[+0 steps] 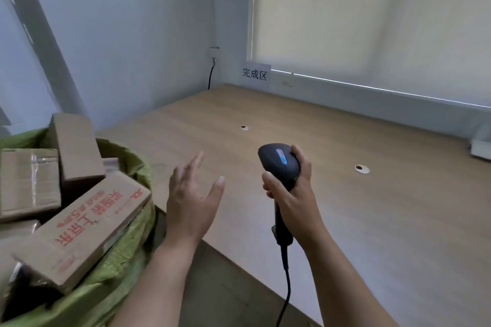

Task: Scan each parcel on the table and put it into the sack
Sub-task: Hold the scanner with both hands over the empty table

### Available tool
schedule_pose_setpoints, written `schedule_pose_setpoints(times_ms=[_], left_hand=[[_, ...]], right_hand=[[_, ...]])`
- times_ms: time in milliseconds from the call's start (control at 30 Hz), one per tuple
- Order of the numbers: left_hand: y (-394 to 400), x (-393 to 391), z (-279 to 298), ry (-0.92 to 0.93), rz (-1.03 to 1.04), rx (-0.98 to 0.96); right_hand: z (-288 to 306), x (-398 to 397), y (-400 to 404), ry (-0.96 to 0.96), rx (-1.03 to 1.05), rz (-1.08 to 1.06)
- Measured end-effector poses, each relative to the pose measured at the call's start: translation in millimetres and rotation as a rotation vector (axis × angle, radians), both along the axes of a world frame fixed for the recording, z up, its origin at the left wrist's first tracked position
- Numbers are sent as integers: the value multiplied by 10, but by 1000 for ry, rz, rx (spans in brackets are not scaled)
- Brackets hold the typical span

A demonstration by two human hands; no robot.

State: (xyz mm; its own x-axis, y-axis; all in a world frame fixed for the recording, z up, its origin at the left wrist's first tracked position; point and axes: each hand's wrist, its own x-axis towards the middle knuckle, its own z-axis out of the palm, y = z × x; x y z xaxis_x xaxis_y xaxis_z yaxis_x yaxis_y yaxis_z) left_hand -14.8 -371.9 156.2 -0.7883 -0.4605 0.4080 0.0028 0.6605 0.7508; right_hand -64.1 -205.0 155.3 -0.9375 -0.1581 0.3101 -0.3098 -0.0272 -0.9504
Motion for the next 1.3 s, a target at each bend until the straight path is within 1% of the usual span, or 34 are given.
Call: schedule_pose_setpoints(times_ms=[133,300,400,500,600,833,1000,1167,1300], left_hand=[[665,-171,-49,14,-144,84],[1349,-298,-198,22,-388,197],[1667,-334,-270,-23,-563,252],[1870,-375,-309,-113,-739,319],[1966,-413,-306,-166,-857,371],[1933,-597,-417,-226,-907,441],[1848,-739,-490,-258,-930,493],[1711,-880,-639,-297,-985,512],[1639,-940,-832,-377,-1068,519]], right_hand=[[-43,-98,483,-17,-8,-51],[-38,-141,994,-26,-9,-124],[5,-145,1215,-31,19,-155],[-2,-163,1368,-53,10,-190],[-30,-187,1432,-85,4,-230],[-131,-224,1558,-218,53,-234],[-361,-126,1691,-244,148,-343],[-608,-19,1589,-310,175,-384],[-804,57,1434,-385,217,-384]])
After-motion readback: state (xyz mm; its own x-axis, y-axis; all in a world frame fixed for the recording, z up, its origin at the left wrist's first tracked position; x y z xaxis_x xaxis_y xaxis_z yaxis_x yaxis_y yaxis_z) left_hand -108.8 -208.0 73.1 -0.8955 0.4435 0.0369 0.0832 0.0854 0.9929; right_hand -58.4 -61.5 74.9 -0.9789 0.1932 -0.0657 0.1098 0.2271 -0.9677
